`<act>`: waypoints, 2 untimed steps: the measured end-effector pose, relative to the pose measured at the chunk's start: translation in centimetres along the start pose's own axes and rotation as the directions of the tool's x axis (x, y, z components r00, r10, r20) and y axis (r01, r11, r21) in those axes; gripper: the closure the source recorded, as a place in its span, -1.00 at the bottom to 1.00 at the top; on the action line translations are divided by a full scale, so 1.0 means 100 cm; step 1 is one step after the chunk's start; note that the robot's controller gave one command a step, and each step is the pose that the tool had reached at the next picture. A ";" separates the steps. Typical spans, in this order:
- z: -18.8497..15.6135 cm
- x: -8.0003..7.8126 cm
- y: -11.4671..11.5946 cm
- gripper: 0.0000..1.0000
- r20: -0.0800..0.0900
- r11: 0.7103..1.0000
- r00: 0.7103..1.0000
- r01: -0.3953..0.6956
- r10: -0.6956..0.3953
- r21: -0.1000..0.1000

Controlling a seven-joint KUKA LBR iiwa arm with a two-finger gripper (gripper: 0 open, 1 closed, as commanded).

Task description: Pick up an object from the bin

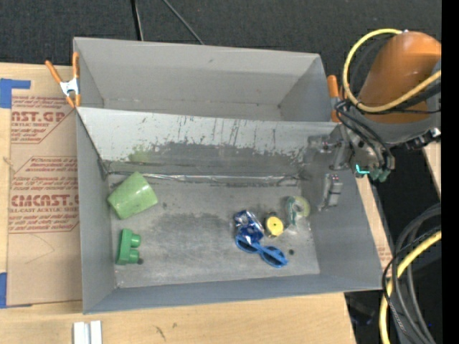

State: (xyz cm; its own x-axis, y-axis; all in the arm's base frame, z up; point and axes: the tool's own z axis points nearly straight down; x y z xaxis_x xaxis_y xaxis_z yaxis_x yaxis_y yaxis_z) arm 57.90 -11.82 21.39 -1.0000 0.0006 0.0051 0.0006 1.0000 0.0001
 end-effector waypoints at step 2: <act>0.138 0.059 0.103 -1.00 0.001 0.836 0.836 0.549 -0.549 -0.002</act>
Offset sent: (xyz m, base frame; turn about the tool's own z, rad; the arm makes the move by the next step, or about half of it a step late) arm -0.0224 0.0584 -0.0568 -0.3333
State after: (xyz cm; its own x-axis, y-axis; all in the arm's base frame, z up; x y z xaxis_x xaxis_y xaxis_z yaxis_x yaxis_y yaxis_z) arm 51.97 -1.48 7.62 -0.8361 -0.5486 0.0035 -0.5486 0.8361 0.0050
